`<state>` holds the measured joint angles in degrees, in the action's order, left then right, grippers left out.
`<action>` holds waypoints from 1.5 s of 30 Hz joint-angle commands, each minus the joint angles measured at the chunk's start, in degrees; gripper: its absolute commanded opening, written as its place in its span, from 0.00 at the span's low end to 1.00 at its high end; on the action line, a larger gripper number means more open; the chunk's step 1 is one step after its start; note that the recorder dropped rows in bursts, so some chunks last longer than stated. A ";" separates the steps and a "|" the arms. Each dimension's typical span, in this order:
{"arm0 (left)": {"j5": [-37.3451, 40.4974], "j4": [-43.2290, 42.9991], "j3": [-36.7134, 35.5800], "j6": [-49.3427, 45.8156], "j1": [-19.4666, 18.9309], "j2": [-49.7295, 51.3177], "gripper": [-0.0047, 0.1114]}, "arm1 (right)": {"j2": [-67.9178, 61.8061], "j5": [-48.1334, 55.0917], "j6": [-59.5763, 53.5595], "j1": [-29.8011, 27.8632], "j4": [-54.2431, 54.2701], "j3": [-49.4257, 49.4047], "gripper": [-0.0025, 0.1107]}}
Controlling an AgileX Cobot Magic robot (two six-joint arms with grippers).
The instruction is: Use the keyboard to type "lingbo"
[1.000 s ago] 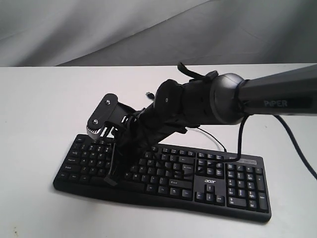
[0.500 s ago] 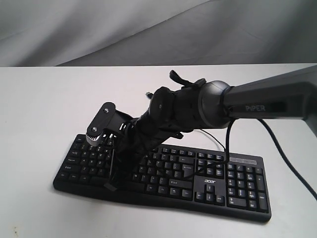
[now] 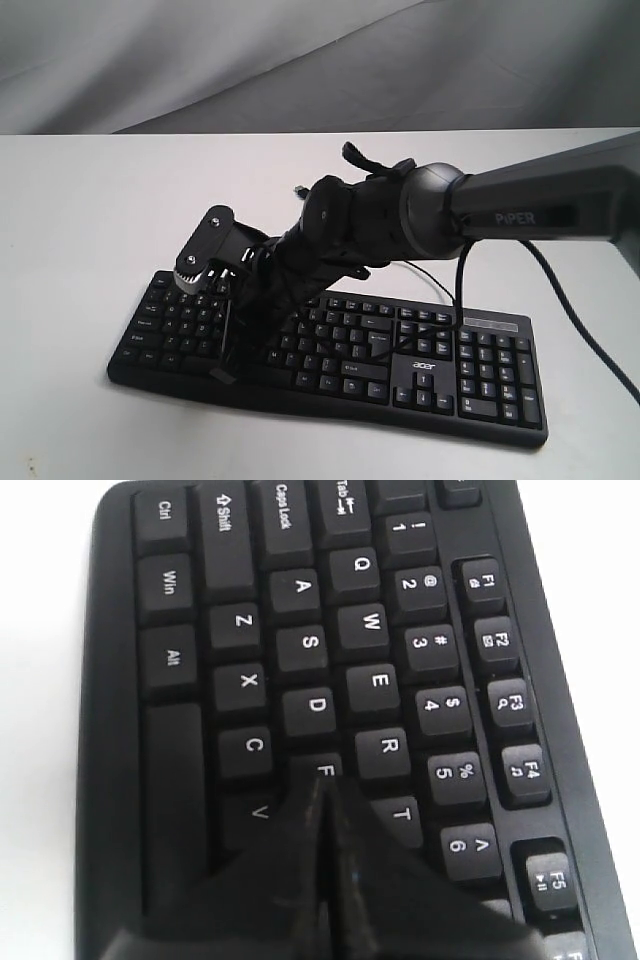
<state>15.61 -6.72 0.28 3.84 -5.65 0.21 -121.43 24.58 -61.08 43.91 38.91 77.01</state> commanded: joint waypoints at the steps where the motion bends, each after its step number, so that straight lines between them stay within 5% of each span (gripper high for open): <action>1: -0.63 0.01 -0.28 0.12 -0.06 -0.21 0.04 | -0.09 -0.56 -0.43 0.13 -0.25 0.48 0.02; 45: -0.63 0.01 -0.28 0.12 -0.06 -0.21 0.04 | 1.84 4.92 1.10 0.13 -2.51 -0.22 0.02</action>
<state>15.61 -6.72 0.28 3.84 -5.65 0.21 -120.07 28.50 -60.68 43.91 36.92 77.03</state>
